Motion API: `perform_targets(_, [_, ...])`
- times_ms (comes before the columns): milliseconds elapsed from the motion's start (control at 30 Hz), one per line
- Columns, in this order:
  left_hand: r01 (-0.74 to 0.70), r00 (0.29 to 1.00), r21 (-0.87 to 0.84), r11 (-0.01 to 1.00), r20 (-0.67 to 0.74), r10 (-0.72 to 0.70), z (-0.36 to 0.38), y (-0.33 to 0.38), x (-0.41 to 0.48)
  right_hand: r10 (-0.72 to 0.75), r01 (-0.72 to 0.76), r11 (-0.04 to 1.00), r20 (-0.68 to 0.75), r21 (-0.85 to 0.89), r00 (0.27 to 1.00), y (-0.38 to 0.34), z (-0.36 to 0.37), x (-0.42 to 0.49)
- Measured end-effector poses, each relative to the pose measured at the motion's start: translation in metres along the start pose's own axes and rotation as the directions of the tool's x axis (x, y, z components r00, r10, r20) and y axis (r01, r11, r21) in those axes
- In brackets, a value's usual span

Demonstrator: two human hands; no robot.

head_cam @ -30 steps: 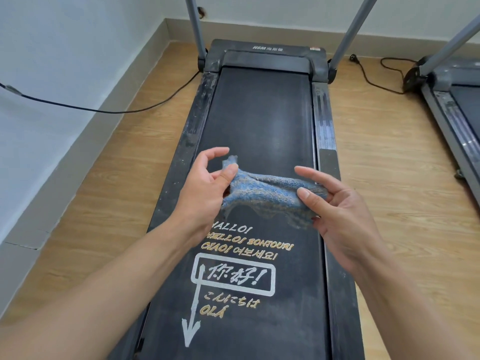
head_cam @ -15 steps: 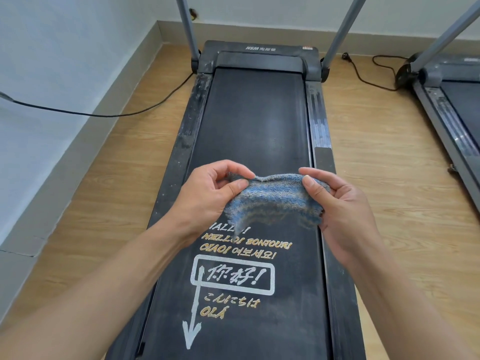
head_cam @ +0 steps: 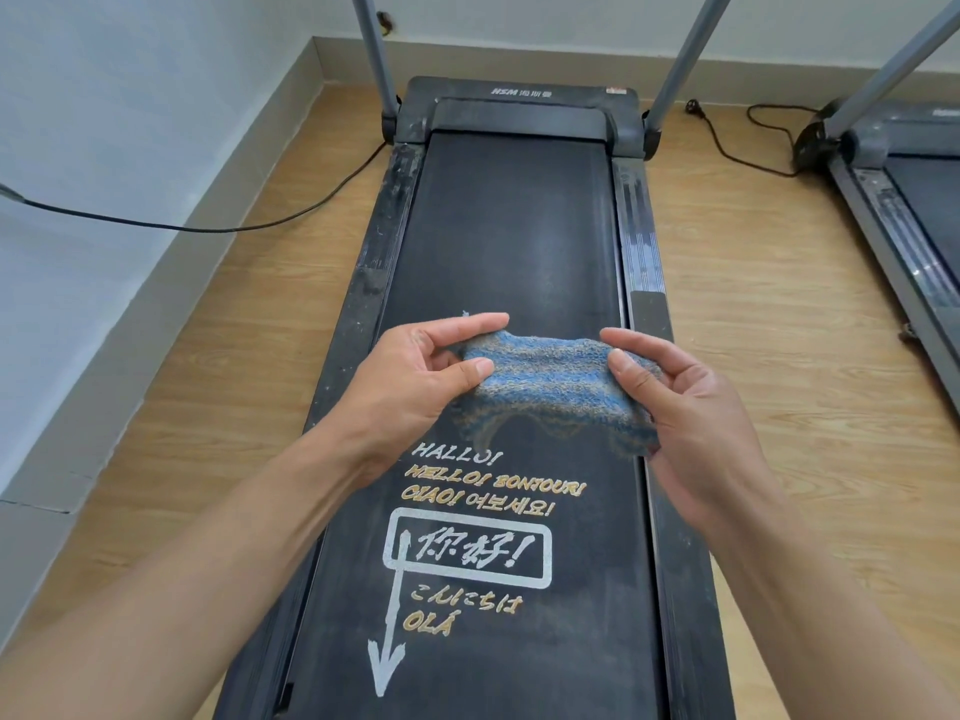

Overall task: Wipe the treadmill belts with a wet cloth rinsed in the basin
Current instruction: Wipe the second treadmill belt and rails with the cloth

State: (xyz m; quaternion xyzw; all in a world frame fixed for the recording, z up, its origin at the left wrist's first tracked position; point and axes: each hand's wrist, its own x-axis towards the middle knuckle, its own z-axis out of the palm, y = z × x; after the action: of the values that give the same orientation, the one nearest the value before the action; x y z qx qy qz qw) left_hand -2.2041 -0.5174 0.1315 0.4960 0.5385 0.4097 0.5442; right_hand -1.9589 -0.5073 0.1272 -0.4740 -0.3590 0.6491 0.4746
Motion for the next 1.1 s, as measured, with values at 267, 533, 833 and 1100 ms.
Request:
perform_targets(267, [-0.094, 0.981, 0.447, 0.889, -0.111, 0.159, -0.004, -0.010, 0.003, -0.147, 0.163, 0.845, 0.072, -0.509, 0.986, -0.004, -0.007, -0.002])
perform_targets(533, [-0.152, 0.972, 0.671, 0.726, -0.031, 0.232, -0.002, -0.010, 0.001, -0.321, 0.246, 0.670, 0.025, -0.700, 0.947, -0.002, -0.004, -0.005])
perform_targets(833, [-0.112, 0.979, 0.580, 0.807, -0.072, 0.188, -0.004, -0.009, 0.007, -0.359, 0.278, 0.582, 0.065, -0.764, 0.931, -0.005, -0.014, 0.003])
perform_targets(1100, [0.052, 0.998, -0.077, 0.996, 0.037, -0.049, 0.002, -0.002, 0.006, -0.048, 0.096, 0.947, 0.160, -0.307, 0.986, -0.005, -0.014, 0.004])
